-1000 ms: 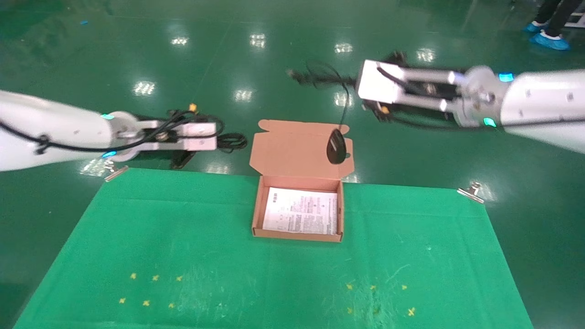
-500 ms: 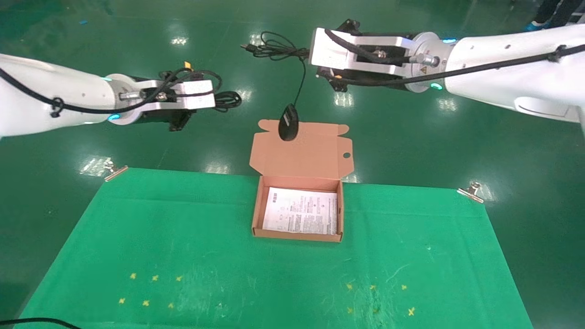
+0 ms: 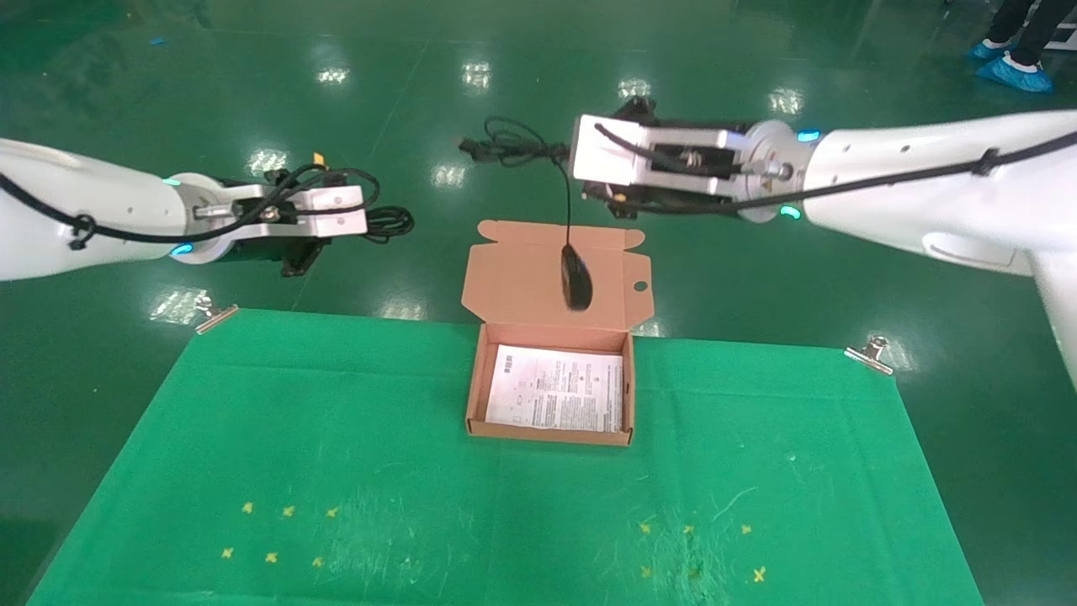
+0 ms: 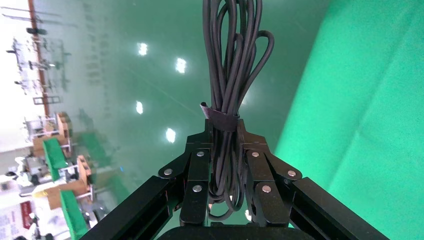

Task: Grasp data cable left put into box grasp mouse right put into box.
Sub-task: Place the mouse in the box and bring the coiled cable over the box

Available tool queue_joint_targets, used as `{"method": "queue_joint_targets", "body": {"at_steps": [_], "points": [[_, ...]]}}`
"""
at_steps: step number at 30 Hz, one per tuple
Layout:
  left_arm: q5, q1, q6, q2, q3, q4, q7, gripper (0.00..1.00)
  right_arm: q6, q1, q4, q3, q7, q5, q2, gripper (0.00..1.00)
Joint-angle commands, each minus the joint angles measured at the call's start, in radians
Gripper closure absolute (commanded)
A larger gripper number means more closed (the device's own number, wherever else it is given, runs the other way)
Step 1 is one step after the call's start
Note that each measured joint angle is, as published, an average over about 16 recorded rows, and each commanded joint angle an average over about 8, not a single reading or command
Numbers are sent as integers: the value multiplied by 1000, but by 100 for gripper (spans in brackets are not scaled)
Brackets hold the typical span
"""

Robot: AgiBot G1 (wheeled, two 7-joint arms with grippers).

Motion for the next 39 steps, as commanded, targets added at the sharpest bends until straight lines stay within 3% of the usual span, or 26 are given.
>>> {"method": "queue_joint_targets", "body": {"at_steps": [1,11,22,39], "points": [[7,6,13,-12,2,-11,-11,100,-2,-11,-4,-4,-1,-2,1,100],[77,22,68,-45,8,-80,-103,100,3,-73,-28,-30,21,-13,-53,100],[94,30,80,-51,9,-111,-130,100,27,-102,-113,-40,-7,12,-101,100],[97,32,83,-53,9,-118,-135,100,94,-132,-360,-72,28,13,-130,100]]}}
